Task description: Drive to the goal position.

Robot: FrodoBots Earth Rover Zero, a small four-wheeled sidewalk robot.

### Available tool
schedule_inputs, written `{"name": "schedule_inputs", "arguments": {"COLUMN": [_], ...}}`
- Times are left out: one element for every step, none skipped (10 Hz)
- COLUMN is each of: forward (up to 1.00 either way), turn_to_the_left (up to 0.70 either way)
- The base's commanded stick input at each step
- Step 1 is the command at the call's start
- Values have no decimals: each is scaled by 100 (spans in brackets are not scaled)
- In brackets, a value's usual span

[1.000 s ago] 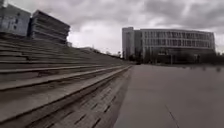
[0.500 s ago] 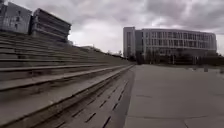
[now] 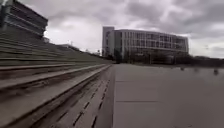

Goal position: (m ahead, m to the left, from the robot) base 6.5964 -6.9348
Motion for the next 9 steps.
{"name": "schedule_inputs", "arguments": {"forward": [70, 70, 70, 70, 70, 70, 70, 70, 70], "turn_to_the_left": [0, 0, 0, 0, 0, 0, 0, 0, 0]}}
